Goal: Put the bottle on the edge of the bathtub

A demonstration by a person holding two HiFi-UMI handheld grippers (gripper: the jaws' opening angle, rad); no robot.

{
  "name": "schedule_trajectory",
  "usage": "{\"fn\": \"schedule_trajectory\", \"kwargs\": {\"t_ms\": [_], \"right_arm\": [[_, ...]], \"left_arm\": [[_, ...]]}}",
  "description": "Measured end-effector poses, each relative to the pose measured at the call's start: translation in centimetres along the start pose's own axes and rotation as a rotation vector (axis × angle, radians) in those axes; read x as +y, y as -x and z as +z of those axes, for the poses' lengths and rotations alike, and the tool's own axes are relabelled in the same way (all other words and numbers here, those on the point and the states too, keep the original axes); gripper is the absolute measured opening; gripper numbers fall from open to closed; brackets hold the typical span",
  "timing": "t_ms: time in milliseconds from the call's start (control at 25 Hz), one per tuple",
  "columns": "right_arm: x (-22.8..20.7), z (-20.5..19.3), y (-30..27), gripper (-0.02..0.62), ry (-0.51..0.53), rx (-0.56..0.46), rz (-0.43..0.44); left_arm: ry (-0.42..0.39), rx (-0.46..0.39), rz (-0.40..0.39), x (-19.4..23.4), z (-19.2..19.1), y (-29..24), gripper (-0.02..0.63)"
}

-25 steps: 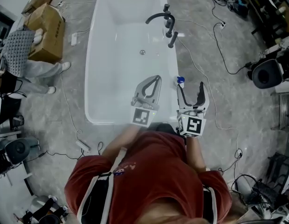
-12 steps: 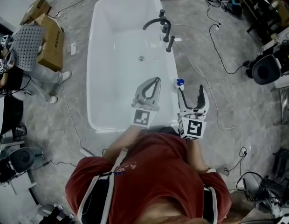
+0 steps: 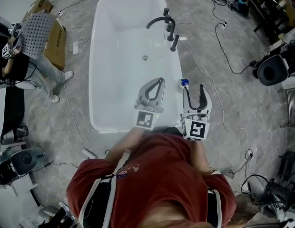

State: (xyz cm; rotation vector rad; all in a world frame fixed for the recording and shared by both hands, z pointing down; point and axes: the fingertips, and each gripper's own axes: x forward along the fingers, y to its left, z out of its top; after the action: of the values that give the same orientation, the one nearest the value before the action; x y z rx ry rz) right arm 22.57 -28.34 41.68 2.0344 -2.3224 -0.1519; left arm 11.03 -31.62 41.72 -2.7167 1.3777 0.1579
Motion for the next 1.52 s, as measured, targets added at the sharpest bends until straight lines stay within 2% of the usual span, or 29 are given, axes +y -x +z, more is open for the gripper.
{"fn": "schedule_trajectory", "kwargs": {"t_ms": [240,520,600,840,1520], "right_arm": [[-0.3,0.0,-0.1,0.143,-0.009,0.002,0.0],[-1.2,-1.2,0.3,0.033,0.005,0.043,-0.021],[-1.5,-1.6,0.4,0.019,0.005,0.06,-0.032],[-2.1,-2.1,0.5,0.014,0.01,0.097,-0.04],[-3.5,-2.6,0.7,0.014,0.018,0.116,-0.052]], "left_arm": [[0.001,0.002,-0.017,-0.4,-0.2,-0.5,0.015],[-0.013,0.011,-0.053,-1.7,-0.4,-1.2,0.015],[-0.009,0.009,-0.063,-2.0,-0.3,-1.3,0.015],[0.005,0.01,-0.068,-2.6,-0.3,-1.6,0.015],[0.009,0.016,-0.073,-3.7,-0.4,-2.2,0.015]]}}
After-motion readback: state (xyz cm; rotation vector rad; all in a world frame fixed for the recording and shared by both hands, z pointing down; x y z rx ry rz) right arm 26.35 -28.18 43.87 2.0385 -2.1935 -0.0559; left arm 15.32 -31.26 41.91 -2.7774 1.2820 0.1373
